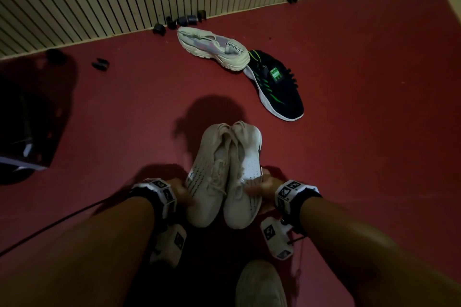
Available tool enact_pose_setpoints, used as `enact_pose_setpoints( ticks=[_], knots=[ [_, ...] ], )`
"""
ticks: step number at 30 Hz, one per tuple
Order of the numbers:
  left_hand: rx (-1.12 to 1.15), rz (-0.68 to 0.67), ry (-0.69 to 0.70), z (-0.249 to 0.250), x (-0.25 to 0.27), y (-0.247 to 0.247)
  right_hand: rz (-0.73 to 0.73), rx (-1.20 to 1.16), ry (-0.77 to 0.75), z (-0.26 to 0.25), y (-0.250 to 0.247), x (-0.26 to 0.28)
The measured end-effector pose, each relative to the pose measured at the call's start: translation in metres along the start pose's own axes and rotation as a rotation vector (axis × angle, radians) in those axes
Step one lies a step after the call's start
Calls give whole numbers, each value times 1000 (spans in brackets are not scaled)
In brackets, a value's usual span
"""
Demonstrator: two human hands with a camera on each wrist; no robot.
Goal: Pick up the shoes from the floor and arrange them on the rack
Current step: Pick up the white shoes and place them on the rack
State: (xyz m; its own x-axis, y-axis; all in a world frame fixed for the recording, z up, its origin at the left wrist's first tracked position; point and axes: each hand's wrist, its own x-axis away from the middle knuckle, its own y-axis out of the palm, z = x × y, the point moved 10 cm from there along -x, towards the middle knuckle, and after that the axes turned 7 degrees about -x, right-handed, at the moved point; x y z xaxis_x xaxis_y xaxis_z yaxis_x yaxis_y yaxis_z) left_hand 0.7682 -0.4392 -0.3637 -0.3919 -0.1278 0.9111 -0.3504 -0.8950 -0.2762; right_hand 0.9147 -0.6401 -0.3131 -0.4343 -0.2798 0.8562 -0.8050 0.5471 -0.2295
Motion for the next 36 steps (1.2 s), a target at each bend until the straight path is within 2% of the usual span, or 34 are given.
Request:
enact_pose_setpoints(
  ticks=[2,4,7,10,13,17,21,25,29,32,34,36],
  knots=[
    [96,3,2,-1,3,-1,-54,-49,20,5,3,1],
    [164,63,-11,-2,9,-5,-55,-107,15,8,1,0],
    [274,157,29,15,34,-15,-77,-153,-150,-11,-5,4],
    [293,99,119,40,43,-21,-2,-70,-273,-29,-21,5],
    [244,77,205,58,50,-31,25,-78,-310,-38,-27,8],
    [402,64,281,80,64,-43,22,-219,-363,-54,-37,17],
    [704,43,364,101,82,-64,57,-323,-407,-85,-56,35],
    [783,53,464,114,104,-98,20,-386,-534,-129,-67,57],
    [727,159,607,131,146,-145,-4,-393,-609,-169,-69,82],
    [545,215,745,151,186,-175,5,-398,-643,-195,-66,104],
    [433,229,804,159,208,-187,24,-401,-676,-208,-66,118],
    [436,266,830,159,223,-199,60,-394,-699,-220,-66,136]
  ],
)
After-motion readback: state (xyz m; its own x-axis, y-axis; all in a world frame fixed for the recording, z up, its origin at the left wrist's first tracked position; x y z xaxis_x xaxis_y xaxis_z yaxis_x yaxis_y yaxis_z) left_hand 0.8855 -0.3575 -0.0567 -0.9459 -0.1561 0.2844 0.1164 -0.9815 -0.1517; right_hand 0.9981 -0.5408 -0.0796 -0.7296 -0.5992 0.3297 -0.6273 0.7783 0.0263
